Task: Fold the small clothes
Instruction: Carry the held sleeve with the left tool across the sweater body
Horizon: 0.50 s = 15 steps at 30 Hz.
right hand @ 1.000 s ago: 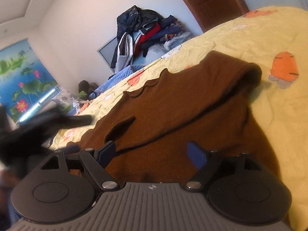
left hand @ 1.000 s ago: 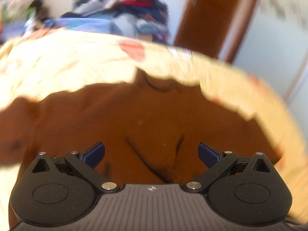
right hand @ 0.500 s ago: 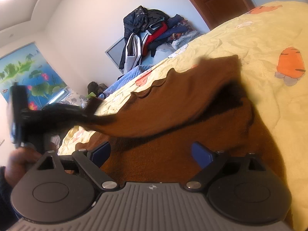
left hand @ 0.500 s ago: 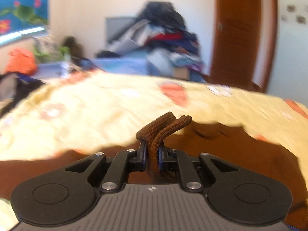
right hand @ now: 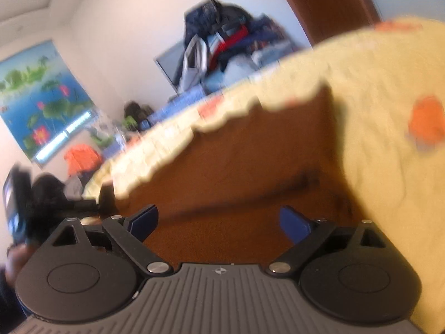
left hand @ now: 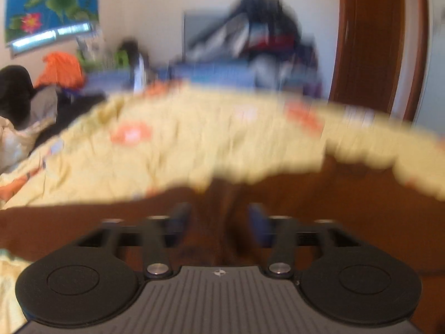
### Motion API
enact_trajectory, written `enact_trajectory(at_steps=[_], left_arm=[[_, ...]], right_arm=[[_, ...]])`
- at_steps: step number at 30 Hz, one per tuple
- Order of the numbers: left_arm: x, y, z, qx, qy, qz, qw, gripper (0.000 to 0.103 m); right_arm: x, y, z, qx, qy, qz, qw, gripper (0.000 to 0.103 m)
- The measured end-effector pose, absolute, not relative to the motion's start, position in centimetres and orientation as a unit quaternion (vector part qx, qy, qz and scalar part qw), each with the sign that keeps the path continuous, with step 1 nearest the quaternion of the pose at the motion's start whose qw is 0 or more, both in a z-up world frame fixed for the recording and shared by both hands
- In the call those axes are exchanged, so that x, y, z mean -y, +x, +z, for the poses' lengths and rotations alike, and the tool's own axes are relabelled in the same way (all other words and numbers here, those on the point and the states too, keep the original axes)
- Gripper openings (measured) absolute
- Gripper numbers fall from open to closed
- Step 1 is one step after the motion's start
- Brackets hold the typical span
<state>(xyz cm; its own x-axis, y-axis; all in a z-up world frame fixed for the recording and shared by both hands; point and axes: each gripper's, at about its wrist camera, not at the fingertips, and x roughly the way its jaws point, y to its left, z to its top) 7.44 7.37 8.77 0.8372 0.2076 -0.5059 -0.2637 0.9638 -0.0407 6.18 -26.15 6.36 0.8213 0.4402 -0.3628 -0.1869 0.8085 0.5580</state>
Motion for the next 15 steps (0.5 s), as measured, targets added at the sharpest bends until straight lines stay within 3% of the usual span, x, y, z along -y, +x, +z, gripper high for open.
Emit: enact_trajectory(at_steps=[1,3,9,10,12,15], left_arm=[[-7.0,7.3,9.7,-0.233,-0.058,0.115,0.964,0.098],[-5.6,8.3,9.6,-0.224,-0.047,0.069,0.971,0.098],[-5.1,15.4,4.6,-0.354,-0.095,0.050,0.929,0.098],[-6.1,15.9,3.6,-0.367,-0.117,0.049,0.921,0.099],[-6.2,15.6,2.6,-0.336,-0.070,0.041,0.938,0.101],[-6.7,15.4,3.4,-0.340,-0.074,0.032,0.937,0.102]], right_arm=[[26.2,7.0,7.4,-0.233,0.251,0.166,0.925,0.103],[25.9,10.0,8.4,-0.238,0.222,0.161,0.932,0.103],[25.4,18.3,3.7,-0.360,0.147,0.100,0.916,0.099],[25.3,17.7,3.3,-0.338,0.114,0.110,0.928,0.102],[24.8,16.6,2.2,-0.326,0.045,0.132,0.935,0.103],[24.0,16.6,2.1,-0.333,0.015,0.124,0.935,0.103]])
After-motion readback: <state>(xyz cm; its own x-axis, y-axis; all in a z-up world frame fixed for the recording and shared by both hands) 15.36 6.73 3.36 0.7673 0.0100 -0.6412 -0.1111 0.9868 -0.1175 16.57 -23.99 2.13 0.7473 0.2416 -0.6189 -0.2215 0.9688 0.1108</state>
